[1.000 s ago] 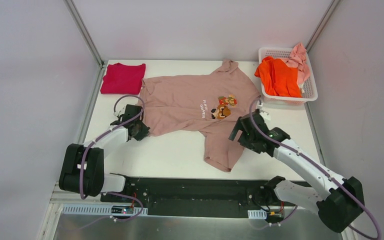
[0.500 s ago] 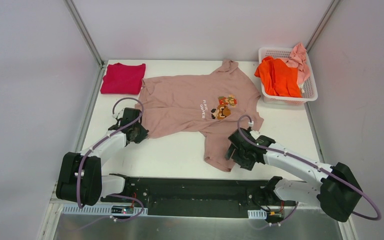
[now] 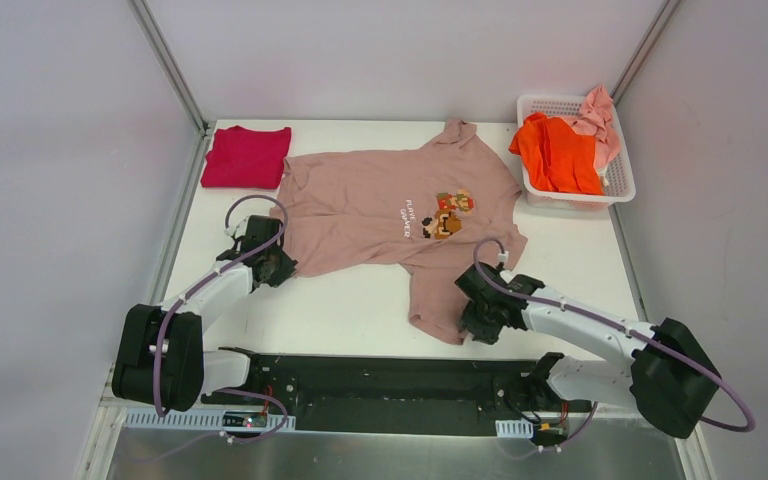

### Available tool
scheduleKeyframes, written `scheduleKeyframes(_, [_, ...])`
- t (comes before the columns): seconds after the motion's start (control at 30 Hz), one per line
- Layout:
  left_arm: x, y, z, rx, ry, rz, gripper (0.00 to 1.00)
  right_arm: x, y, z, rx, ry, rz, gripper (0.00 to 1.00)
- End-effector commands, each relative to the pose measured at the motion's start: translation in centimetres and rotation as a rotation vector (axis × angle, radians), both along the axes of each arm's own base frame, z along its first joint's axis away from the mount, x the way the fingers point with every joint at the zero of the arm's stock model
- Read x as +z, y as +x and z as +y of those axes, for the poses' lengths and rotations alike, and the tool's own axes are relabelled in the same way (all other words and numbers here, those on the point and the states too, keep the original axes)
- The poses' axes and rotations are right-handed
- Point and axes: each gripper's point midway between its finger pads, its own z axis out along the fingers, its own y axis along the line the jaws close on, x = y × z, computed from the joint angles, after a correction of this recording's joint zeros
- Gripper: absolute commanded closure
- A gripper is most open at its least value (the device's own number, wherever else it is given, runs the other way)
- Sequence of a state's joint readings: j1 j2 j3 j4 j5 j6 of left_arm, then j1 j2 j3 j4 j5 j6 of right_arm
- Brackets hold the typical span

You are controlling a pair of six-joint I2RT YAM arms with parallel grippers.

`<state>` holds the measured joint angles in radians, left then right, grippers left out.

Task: Fold and stack the t-shirts
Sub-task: Flatten out the tshirt

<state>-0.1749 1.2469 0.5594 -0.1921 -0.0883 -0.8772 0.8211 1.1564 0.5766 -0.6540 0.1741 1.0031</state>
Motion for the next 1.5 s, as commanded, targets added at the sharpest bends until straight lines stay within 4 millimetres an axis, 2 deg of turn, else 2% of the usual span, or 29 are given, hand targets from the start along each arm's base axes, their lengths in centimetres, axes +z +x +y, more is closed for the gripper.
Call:
scheduleKeyframes(0.0, [0.3,0.0,0.8,0.012,0.035,-0.002,1.00,-0.4,-1.5,-0.6,-0.026,0.021,0.034,0.60])
scheduleKeyframes(0.17, [0.0,-0.1,0.8,0.012,0.035,0.007,1.00,-0.9,-0.3,2.7,0.006,0.154,0.010,0.76])
scheduleKeyframes(0.27, [0.2,0.0,0.7,0.002,0.039,0.004,1.00,-1.1,0.6,2.6,0.009,0.121,-0.017,1.00])
scheduleKeyframes(0.33, [0.6,0.0,0.9,-0.001,0.051,0.002,1.00,0.0,1.9,1.1,-0.005,0.050,-0.076,1.00])
scheduleKeyframes(0.47, [3.0,0.6,1.7,0.000,0.102,-0.026,1.00,5.3,4.9,-4.1,-0.113,-0.068,-0.257,1.00])
scheduleKeyframes(0.53, [4.1,0.7,2.6,0.024,0.133,-0.031,1.00,7.5,5.3,-7.0,-0.178,-0.095,-0.317,1.00])
scheduleKeyframes(0.63, [5.4,0.7,3.8,0.070,0.138,-0.040,1.00,10.3,5.0,-10.7,-0.268,-0.130,-0.384,1.00])
scheduleKeyframes(0.7, [6.0,0.6,4.6,0.096,0.137,-0.049,1.00,11.4,4.4,-12.3,-0.294,-0.154,-0.402,1.00])
scheduleKeyframes(0.9, [7.1,-0.5,6.6,0.145,0.185,-0.040,1.00,12.9,3.2,-15.2,-0.329,-0.250,-0.410,1.00])
scheduleKeyframes(1.0, [7.1,-0.7,6.2,0.130,0.167,-0.034,1.00,13.1,3.3,-15.0,-0.313,-0.238,-0.413,1.00])
scheduleKeyframes(1.1, [6.9,-0.6,4.8,0.091,0.101,-0.031,1.00,12.6,4.5,-11.6,-0.208,-0.077,-0.437,1.00])
scheduleKeyframes(1.17, [7.7,-0.3,4.0,0.060,0.068,-0.060,1.00,13.4,5.6,-9.7,-0.158,0.016,-0.485,1.00])
scheduleKeyframes(1.23, [9.6,0.4,3.2,0.029,0.034,-0.127,1.00,15.4,6.8,-8.9,-0.157,0.071,-0.562,1.00])
scheduleKeyframes(1.27, [11.2,0.8,2.8,0.015,0.021,-0.175,1.00,16.9,7.5,-8.6,-0.162,0.092,-0.612,1.00])
scheduleKeyframes(1.33, [14.7,1.5,2.2,-0.011,0.011,-0.278,1.00,20.3,8.8,-8.6,-0.181,0.120,-0.717,1.00])
scheduleKeyframes(1.47, [22.6,2.0,1.6,-0.034,0.002,-0.488,1.00,28.3,10.2,-10.1,-0.243,0.106,-0.923,1.00])
